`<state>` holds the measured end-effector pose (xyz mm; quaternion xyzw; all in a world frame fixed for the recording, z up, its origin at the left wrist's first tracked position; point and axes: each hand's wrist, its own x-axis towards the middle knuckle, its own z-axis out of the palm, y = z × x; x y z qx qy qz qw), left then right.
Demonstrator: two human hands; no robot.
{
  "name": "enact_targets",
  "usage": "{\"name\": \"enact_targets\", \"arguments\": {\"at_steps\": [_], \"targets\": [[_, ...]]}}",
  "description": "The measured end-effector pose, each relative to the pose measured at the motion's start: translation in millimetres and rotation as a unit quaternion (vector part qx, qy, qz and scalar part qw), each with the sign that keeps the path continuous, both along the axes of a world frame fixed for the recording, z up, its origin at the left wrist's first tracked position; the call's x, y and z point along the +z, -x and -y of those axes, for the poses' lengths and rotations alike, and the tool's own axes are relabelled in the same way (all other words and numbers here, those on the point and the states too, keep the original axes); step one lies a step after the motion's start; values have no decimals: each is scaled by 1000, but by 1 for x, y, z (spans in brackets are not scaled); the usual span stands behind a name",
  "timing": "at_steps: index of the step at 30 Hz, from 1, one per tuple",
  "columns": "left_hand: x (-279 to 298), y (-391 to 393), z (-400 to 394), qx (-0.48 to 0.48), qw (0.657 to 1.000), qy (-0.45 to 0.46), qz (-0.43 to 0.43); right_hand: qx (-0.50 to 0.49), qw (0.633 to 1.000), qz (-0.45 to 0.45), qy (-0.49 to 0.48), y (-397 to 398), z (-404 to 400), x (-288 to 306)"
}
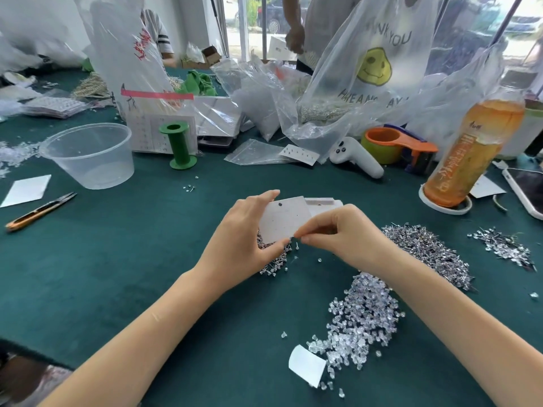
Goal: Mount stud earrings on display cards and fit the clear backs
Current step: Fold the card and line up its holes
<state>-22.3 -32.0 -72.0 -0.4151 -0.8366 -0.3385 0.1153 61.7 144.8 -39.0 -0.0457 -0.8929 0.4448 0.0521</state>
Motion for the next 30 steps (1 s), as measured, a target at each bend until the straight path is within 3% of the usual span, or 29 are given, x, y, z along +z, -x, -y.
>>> {"name": "enact_targets", "arguments": {"at_steps": [5,13,30], "targets": [[2,-3,-1,-18,1000,11,-15,-23,997,-67,-39,0,3,5],[5,-14,-3,-61,997,-15,48,-7,976,-183,-116,-5,28,3],[4,-13,-1,-76,995,-9,60,49,944,-241,-220,-5,31,-5]]}}
